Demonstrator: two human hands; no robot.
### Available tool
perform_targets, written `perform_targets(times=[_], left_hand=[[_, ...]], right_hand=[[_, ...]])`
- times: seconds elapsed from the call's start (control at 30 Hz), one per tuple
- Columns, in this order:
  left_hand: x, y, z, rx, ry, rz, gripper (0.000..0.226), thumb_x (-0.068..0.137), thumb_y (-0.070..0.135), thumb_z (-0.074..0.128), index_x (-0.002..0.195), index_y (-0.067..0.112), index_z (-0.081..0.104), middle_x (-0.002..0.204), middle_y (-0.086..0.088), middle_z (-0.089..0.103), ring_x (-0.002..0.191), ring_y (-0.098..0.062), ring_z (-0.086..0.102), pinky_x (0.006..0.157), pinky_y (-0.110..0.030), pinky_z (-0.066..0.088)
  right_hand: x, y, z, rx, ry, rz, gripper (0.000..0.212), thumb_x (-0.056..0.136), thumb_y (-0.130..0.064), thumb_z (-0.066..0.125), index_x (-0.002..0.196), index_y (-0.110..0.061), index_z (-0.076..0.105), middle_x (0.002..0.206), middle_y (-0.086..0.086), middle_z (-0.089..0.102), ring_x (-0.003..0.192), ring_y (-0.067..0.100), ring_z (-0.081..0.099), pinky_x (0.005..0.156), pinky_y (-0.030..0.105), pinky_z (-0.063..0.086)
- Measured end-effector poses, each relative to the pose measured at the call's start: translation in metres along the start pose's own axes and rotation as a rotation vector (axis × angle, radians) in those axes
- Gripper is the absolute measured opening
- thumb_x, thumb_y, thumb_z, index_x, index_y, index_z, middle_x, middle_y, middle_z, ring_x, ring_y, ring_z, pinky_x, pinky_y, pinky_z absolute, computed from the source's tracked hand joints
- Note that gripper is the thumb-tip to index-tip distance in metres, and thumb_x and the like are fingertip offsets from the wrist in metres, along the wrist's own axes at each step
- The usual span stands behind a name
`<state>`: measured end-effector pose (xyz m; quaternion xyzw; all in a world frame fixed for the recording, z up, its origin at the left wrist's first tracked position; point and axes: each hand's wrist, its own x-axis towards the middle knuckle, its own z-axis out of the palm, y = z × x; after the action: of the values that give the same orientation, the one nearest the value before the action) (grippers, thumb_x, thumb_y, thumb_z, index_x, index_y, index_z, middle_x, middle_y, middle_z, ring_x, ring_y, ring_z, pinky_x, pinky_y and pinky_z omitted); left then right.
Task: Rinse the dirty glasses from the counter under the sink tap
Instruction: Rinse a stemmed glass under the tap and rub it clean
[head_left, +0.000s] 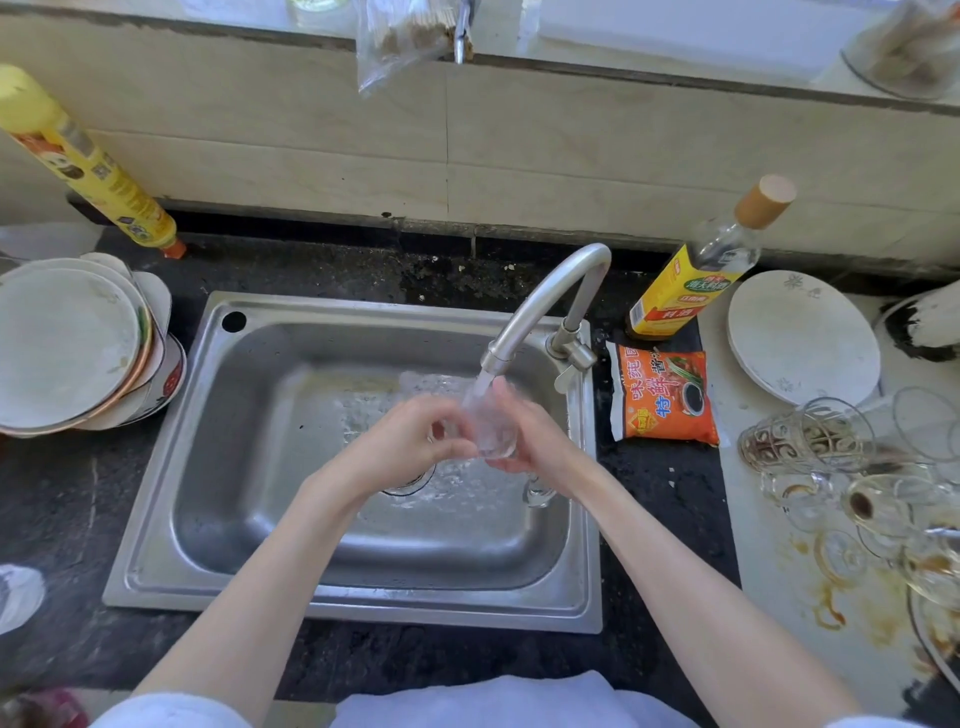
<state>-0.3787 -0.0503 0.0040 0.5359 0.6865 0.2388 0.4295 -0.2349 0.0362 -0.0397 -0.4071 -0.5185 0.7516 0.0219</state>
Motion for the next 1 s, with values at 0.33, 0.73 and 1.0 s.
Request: perform_targets(times=[0.33, 0.73, 1.0], left_hand=[[0.002, 0.008, 0.005, -0.006, 0.171, -0.076, 0.028, 0.068, 0.021, 0.081, 0.062, 0.022, 0.053, 0.068, 0.012, 0.051, 0.068, 0.000, 0.043, 0.062, -0.009, 0.032], [0.001, 0.001, 0.005, -0.209, 0.177, -0.087, 0.030, 0.069, 0.010, 0.079, 0.060, 0.019, 0.052, 0.052, 0.012, 0.056, 0.049, 0.003, 0.043, 0.052, -0.013, 0.034], [0.001, -0.006, -0.007, -0.215, 0.132, 0.077, 0.022, 0.089, 0.007, 0.058, 0.077, 0.025, 0.058, 0.079, 0.006, 0.057, 0.072, 0.002, 0.050, 0.068, -0.013, 0.039]], right_hand=[[-0.003, 0.001, 0.009, 0.008, -0.053, -0.058, 0.055, 0.088, -0.065, 0.022, 0.082, -0.023, 0.057, 0.052, -0.009, 0.046, 0.044, 0.005, 0.035, 0.045, 0.020, 0.027], [0.002, -0.001, 0.004, -0.012, -0.076, -0.019, 0.072, 0.083, -0.072, 0.020, 0.090, -0.011, 0.057, 0.056, -0.003, 0.042, 0.047, 0.009, 0.030, 0.049, 0.023, 0.024], [-0.005, -0.008, 0.004, 0.117, -0.141, 0.088, 0.070, 0.094, -0.062, 0.008, 0.102, -0.015, 0.059, 0.060, 0.009, 0.052, 0.034, 0.008, 0.022, 0.039, 0.021, 0.014]])
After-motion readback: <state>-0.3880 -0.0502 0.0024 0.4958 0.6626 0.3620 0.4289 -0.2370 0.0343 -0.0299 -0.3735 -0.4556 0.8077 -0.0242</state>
